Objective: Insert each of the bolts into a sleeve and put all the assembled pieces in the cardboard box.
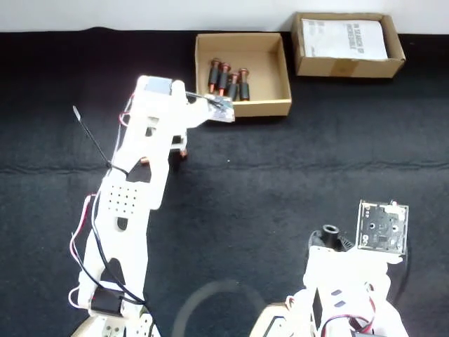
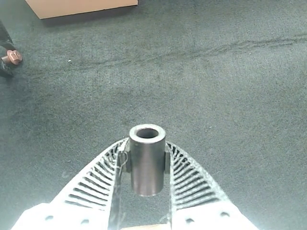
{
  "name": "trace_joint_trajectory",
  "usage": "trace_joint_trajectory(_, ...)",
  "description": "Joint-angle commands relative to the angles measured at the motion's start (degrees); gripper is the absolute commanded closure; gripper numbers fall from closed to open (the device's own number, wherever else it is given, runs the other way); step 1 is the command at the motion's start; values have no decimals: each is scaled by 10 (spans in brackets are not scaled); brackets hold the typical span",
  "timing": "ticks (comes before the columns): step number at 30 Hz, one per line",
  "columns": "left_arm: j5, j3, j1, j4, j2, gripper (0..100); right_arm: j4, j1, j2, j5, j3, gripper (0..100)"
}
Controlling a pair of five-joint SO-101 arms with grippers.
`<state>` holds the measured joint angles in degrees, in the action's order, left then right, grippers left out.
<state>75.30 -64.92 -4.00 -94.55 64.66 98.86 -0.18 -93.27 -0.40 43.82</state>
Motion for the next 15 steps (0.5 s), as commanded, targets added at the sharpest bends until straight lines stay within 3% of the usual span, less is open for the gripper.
trace_joint_trajectory(1, 5, -44, -7, -2, 15, 768, -5, 5, 0, -4, 0, 991)
trace_joint_trajectory(3, 8, -46, -7, -2, 28, 812, -5, 5, 0, -4, 0, 991)
trace_joint_trajectory(7, 7, -47, -7, 3, 44, 998, -5, 5, 0, 15, 0, 991)
trace_joint_trajectory(13, 2, -48, -24, -3, 44, 992, -5, 5, 0, 18, 1, 991)
trace_joint_trajectory(15, -48, -51, -32, -3, 36, 992, -18, 5, 0, 17, 7, 991)
